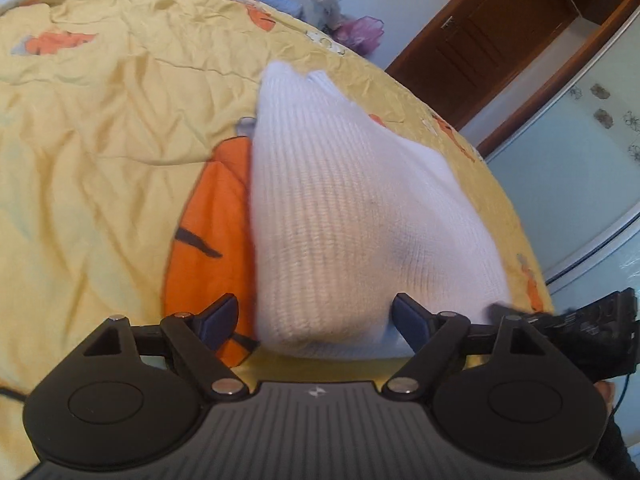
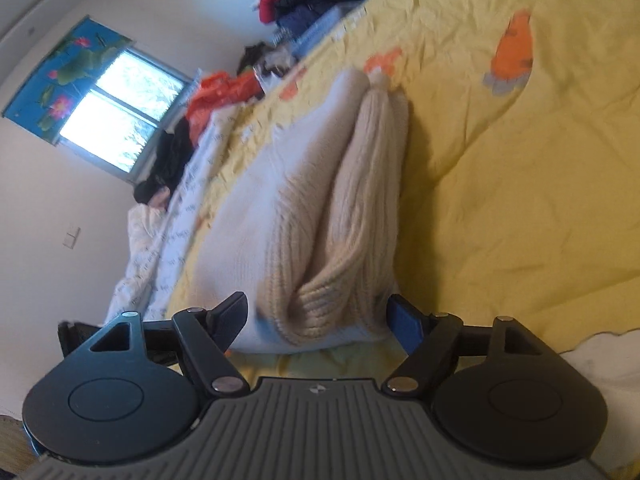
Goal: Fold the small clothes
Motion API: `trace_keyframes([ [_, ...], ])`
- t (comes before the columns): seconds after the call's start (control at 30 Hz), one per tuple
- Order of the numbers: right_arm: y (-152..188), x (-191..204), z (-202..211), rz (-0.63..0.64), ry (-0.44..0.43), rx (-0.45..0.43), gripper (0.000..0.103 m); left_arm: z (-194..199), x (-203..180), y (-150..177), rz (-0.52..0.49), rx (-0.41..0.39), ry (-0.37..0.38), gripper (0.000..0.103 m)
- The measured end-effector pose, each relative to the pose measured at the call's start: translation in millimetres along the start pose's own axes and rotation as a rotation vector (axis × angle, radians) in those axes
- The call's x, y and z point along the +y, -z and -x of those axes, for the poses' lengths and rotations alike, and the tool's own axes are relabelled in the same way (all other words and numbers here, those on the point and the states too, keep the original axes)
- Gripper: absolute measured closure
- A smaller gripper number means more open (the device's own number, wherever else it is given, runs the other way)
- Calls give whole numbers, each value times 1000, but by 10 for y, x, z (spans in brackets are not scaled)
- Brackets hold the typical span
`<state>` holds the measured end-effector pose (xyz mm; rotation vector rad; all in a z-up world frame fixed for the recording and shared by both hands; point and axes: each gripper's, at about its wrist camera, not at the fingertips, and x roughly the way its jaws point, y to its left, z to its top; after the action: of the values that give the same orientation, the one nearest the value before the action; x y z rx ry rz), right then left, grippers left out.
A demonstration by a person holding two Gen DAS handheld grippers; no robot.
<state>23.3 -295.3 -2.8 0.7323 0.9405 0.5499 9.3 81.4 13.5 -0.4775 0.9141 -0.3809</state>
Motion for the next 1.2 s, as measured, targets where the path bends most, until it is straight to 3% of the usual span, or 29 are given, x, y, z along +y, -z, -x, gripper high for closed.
trace_keyframes([
  [0.03, 13, 39, -59, 19, 16, 13, 42, -6, -58, -9, -24, 2, -7, 40],
  [0.1, 43, 208, -84, 96, 20, 31, 51, 23, -161, -20, -68, 4, -46, 45],
  [0.2, 121, 409, -11, 197, 61, 30, 57, -10, -159, -12, -87, 27, -65, 45],
  [0.3, 104, 170, -49, 127, 65, 64, 59, -44, -134, 25, -79, 39, -71, 43],
  [0.43, -27, 201, 152, 124, 34, 22, 45, 129, -190, 38, -125, 15, -92, 26],
  [0.53, -314, 312, 414, 160, 19, -126, 33, 217, -212, 52, -150, -14, -94, 23],
  [0.6, -536, 360, 421, 161, 26, -175, 33, 188, -210, 36, -139, -16, -98, 23],
  [0.7, -881, 380, 108, 160, 29, -156, 33, 43, -213, 14, -122, 6, -110, 23],
  [0.77, -1058, 355, -207, 155, 97, -104, 34, -35, -235, 18, -119, 13, -111, 23],
  [0.8, -1117, 338, -361, 155, 135, -82, 39, -56, -254, 19, -121, 17, -112, 23],
  [0.87, -1170, 329, -632, 175, 161, -35, 79, -98, -303, 15, -131, 22, -114, 22],
  [0.9, -1183, 381, -701, 222, 190, -37, 86, -116, -325, 7, -134, 20, -119, 20],
  [0.97, -1243, 456, -752, 334, 246, -72, 89, -202, -357, -10, -136, 30, -119, 20],
  [1.0, -1306, 387, -817, 321, 286, -64, 89, -242, -364, -13, -141, 29, -114, 18],
  [1.07, -1350, 246, -859, 253, 277, -69, 89, -293, -373, -14, -152, 23, -146, 12],
  [1.1, -1317, 243, -834, 233, 269, -79, 84, -268, -379, -10, -157, 22, -151, 12],
  [1.13, -1267, 270, -793, 229, 273, -84, 71, -213, -384, -4, -166, 21, -153, 12],
  [1.2, -1115, 365, -620, 259, 278, -111, 63, 13, -419, 47, -218, -16, -177, 12],
])
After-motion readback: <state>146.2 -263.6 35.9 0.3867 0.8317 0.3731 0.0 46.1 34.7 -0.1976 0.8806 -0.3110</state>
